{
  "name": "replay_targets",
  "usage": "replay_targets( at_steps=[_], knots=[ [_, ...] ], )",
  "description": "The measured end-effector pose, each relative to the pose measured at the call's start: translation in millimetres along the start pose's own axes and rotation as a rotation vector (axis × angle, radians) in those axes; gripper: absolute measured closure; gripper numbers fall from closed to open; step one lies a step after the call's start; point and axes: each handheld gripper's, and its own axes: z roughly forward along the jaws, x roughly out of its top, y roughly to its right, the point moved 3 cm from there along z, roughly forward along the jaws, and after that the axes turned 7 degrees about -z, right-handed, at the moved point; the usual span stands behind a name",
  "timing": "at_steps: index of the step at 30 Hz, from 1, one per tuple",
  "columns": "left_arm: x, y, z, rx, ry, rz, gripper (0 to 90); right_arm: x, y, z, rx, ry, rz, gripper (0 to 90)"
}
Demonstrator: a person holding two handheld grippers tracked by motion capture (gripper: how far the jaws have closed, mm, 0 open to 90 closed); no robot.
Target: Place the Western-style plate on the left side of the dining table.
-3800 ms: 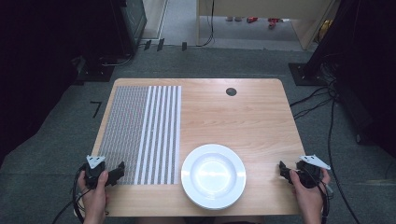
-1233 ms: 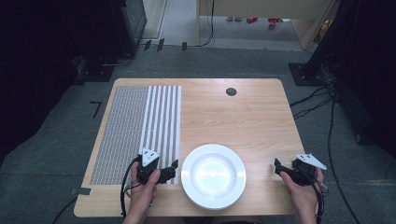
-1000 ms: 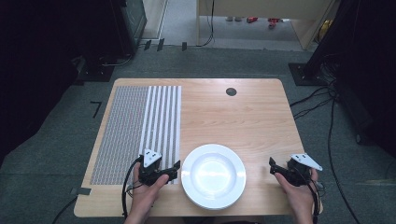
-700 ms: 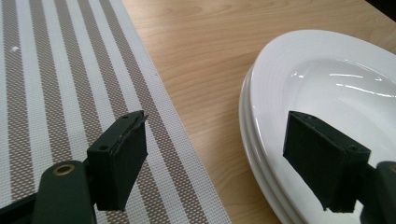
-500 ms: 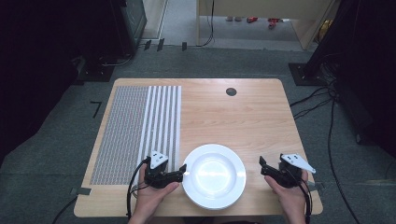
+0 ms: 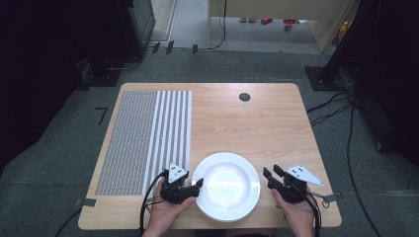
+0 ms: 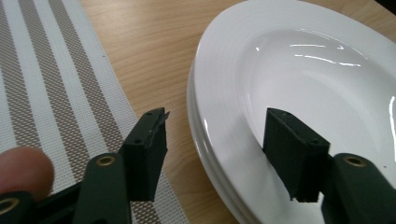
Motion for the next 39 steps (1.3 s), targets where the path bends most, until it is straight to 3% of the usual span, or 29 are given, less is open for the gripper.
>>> replay_targets(
  at_steps=[5, 6, 16, 18, 21, 25, 26, 27, 28, 33, 39],
  knots=[
    [-2.4, 2.4, 1.8, -0.010, -0.010, 0.009, 48.2, -3.6, -8.3, 2.1, 0.041, -0.016, 0.022, 64.4],
    [-3.2, 3.3, 2.7, -0.020, -0.011, 0.012, 49.3, -6.0, -11.5, 2.9, 0.073, -0.048, 0.041, 66.8],
    [-3.6, 0.0, 3.1, -0.050, -0.008, -0.009, 51.0, -12.0, -18.9, 2.7, 0.120, -0.079, 0.070, 73.0],
    [-3.9, -0.5, 3.1, -0.054, -0.006, -0.010, 51.0, -13.0, -20.4, 3.1, 0.142, -0.087, 0.110, 75.6],
    [-3.7, -1.3, 3.2, -0.059, -0.007, -0.013, 51.2, -13.9, -21.4, 3.1, 0.131, -0.069, 0.129, 78.9],
    [-3.8, -1.4, 3.0, -0.060, -0.003, -0.014, 51.6, -14.2, -21.0, 2.6, 0.134, -0.068, 0.156, 79.8],
    [-3.8, -1.6, 2.9, -0.063, -0.002, -0.018, 51.7, -14.8, -19.2, 2.7, 0.147, -0.063, 0.187, 80.5],
    [-3.8, -1.6, 2.9, -0.063, -0.002, -0.018, 51.9, -14.8, -19.2, 2.7, 0.147, -0.063, 0.187, 80.5],
    [-3.7, -2.4, 2.6, -0.067, -0.004, -0.022, 52.1, -15.5, -16.4, 2.9, 0.168, -0.059, 0.226, 80.5],
    [-4.1, -3.6, 2.7, -0.078, 0.002, -0.053, 52.8, -16.8, -15.2, 4.7, 0.177, -0.035, 0.260, 80.2],
    [-4.5, -4.0, 3.0, -0.079, 0.003, -0.064, 53.2, -18.0, -12.9, 5.1, 0.193, -0.028, 0.340, 82.1]
  ],
)
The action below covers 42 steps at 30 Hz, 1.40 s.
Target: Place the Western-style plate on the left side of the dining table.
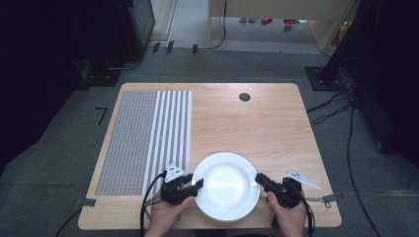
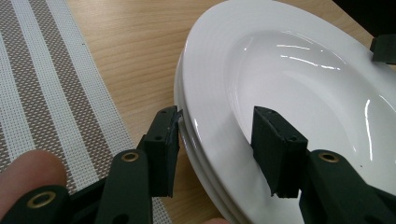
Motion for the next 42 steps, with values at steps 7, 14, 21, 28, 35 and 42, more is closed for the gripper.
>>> replay_targets(
  at_steps=[7, 14, 21, 28, 35, 42],
  knots=[
    [-0.4, -0.6, 0.1, -0.001, 0.001, -0.004, 53.5, 3.7, -2.5, -3.5, 0.104, 0.031, 0.104, 80.7],
    [-0.6, -0.7, 0.1, -0.002, 0.002, -0.005, 53.8, -1.3, -6.5, 3.0, 0.112, 0.076, 0.089, 79.9],
    [0.4, 0.0, -3.4, 0.001, 0.030, 0.000, 58.4, -2.2, -7.8, 6.8, 0.137, 0.132, 0.068, 80.4],
    [0.9, -3.6, -5.3, -0.028, 0.037, -0.020, 60.2, -4.2, -8.3, 9.3, 0.139, 0.168, 0.069, 80.6],
    [2.7, -8.4, -8.8, -0.073, 0.054, -0.088, 63.9, -4.3, -10.4, 13.6, 0.128, 0.190, 0.088, 80.5],
    [6.3, -11.1, -14.1, -0.097, 0.083, -0.104, 66.7, -2.4, -14.1, 13.3, 0.134, 0.209, 0.094, 80.5]
  ],
)
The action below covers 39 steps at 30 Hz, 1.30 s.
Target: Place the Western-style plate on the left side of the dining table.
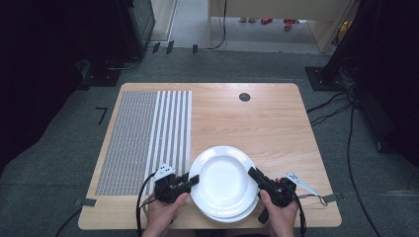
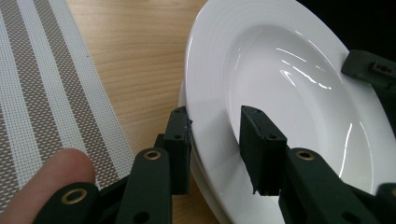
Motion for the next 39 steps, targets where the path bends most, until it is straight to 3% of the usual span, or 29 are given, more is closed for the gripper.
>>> replay_targets(
  at_steps=[8, 20, 39],
  knots=[
    [5.7, -4.5, -5.6, -0.010, 0.018, -0.030, 67.9, 5.5, -9.3, 4.1, 0.014, 0.009, -0.030, 80.8],
    [19.5, -7.9, -16.5, -0.018, 0.053, -0.066, 70.0, 15.1, -18.9, 14.0, 0.030, 0.018, -0.009, 80.5],
    [56.7, -34.5, -51.5, 0.020, 0.142, -0.131, 71.6, 35.5, -56.0, 64.3, 0.087, -0.014, 0.012, 80.5]
  ],
)
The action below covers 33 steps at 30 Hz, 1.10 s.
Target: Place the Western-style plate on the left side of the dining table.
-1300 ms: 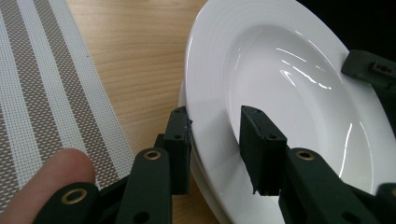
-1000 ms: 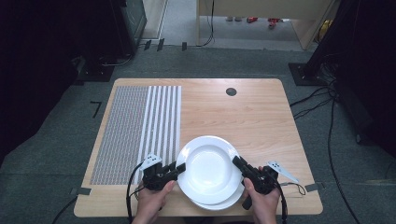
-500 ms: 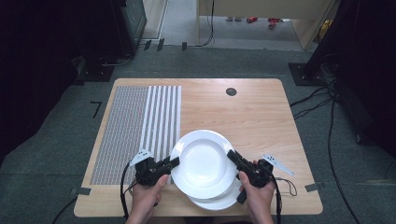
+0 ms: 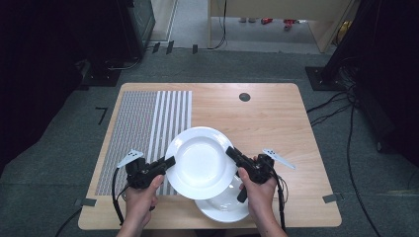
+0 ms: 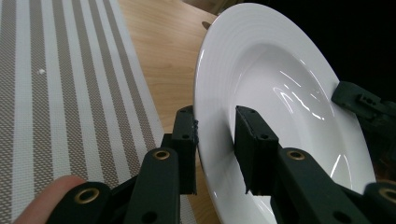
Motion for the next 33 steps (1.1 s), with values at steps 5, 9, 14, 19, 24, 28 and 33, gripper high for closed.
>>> replay_targets(
  at_steps=[5, 9, 14, 19, 24, 28, 33],
  knots=[
    [8.7, -5.3, -4.4, 0.006, 0.007, -0.006, 71.6, 3.4, -6.0, 9.7, 0.007, -0.007, 0.005, 80.6],
    [19.0, -12.4, -8.7, 0.015, 0.021, -0.014, 71.8, 6.5, -13.5, 22.9, 0.012, -0.013, 0.003, 80.6],
    [33.5, -22.4, -14.8, 0.023, 0.042, -0.026, 72.2, 10.8, -20.7, 40.1, 0.023, -0.022, 0.008, 80.5],
    [45.0, -33.2, -18.9, 0.034, 0.059, -0.042, 72.3, 15.3, -29.7, 57.7, 0.034, -0.036, 0.001, 80.6],
    [55.3, -43.6, -22.8, 0.049, 0.071, -0.050, 72.4, 18.0, -37.3, 78.4, 0.042, -0.055, -0.001, 80.4],
    [62.3, -51.7, -25.1, 0.056, 0.076, -0.057, 72.6, 18.5, -39.9, 91.3, 0.046, -0.062, 0.005, 80.4],
    [69.6, -62.5, -26.4, 0.062, 0.088, -0.075, 72.8, 18.7, -42.5, 103.9, 0.047, -0.072, 0.011, 80.3]
  ],
)
